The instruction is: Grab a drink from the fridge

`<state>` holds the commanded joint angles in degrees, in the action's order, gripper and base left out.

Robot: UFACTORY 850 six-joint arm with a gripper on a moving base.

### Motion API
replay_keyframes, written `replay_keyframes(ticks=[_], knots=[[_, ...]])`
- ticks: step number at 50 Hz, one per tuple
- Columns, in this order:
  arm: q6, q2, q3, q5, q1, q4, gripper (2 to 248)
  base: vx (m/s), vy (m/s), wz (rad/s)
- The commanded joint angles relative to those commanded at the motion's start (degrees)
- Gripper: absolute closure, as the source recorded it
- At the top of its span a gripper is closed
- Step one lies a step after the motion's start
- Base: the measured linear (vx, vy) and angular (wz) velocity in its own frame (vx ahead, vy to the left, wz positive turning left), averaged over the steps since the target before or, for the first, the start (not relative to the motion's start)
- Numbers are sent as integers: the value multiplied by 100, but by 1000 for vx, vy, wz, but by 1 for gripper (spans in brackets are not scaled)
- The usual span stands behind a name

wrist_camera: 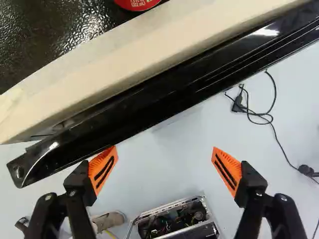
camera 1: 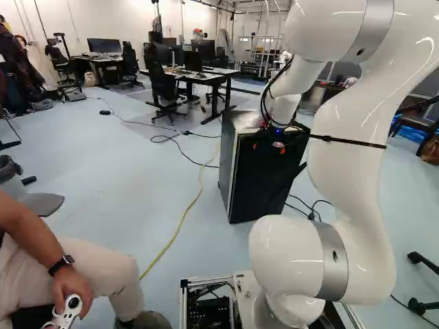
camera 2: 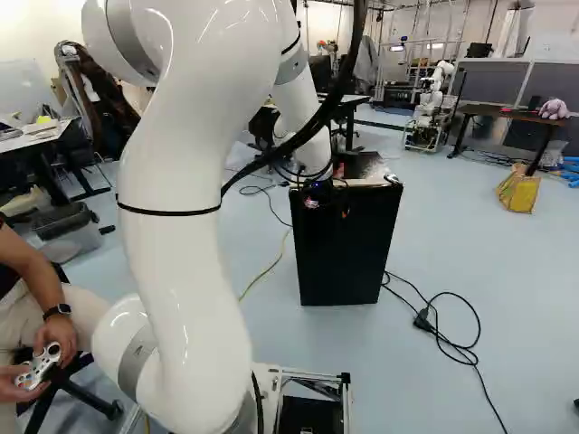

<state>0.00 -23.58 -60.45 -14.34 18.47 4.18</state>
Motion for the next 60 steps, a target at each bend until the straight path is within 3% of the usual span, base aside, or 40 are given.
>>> replay_keyframes(ticks=[60], knots=[[0,-40,-53,0,-15,0,3,0,0,0]])
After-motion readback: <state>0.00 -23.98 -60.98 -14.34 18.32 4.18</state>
